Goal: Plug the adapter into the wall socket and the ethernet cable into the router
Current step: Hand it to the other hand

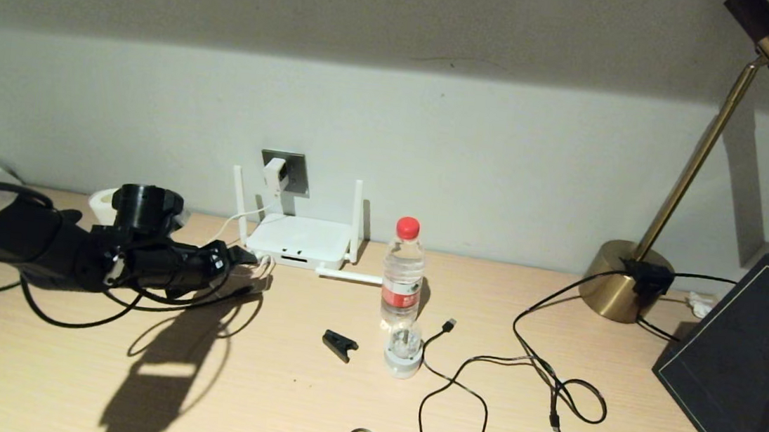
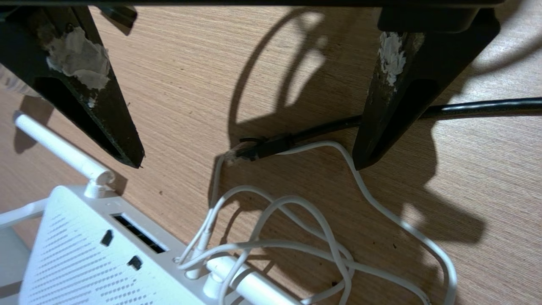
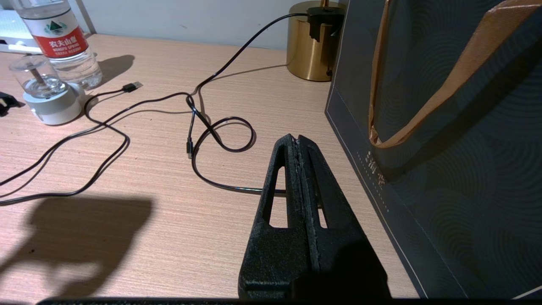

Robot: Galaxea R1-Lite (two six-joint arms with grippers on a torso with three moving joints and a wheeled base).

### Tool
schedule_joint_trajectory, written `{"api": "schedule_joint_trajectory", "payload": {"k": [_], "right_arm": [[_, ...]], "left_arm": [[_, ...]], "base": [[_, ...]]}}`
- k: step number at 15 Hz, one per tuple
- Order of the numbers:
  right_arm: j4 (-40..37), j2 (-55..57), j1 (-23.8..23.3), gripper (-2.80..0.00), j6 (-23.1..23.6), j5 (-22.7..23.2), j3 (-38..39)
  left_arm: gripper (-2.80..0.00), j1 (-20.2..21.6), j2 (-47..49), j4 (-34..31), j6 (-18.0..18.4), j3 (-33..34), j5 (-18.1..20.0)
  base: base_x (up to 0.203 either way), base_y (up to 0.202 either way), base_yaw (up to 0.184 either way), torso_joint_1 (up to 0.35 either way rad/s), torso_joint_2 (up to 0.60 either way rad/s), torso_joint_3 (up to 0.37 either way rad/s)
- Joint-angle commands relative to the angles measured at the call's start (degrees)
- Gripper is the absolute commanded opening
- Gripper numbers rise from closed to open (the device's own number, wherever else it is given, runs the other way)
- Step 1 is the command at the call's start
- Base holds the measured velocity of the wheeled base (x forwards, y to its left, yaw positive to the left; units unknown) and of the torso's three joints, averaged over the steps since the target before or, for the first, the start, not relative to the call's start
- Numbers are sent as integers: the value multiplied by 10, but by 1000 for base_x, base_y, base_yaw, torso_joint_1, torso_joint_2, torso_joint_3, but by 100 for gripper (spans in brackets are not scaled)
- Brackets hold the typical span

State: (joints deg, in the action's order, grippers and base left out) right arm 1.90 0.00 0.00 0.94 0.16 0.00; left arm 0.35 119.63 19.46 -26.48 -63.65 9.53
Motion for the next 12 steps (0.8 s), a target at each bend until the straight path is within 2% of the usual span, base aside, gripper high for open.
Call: {"api": "schedule_joint_trajectory", "payload": {"k": [1, 5, 12], "right_arm": [[0, 0, 0, -280, 0, 0, 5], [0, 0, 0, -280, 0, 0, 5], [0, 0, 0, -280, 0, 0, 5]], "left_arm": [[0, 1, 15, 11, 5, 0, 0], [0, 6, 39, 49, 30, 1, -20], [0, 10, 57, 51, 34, -1, -26]], "base": [[0, 0, 0, 0, 0, 0], [0, 0, 0, 0, 0, 0], [0, 0, 0, 0, 0, 0]]}}
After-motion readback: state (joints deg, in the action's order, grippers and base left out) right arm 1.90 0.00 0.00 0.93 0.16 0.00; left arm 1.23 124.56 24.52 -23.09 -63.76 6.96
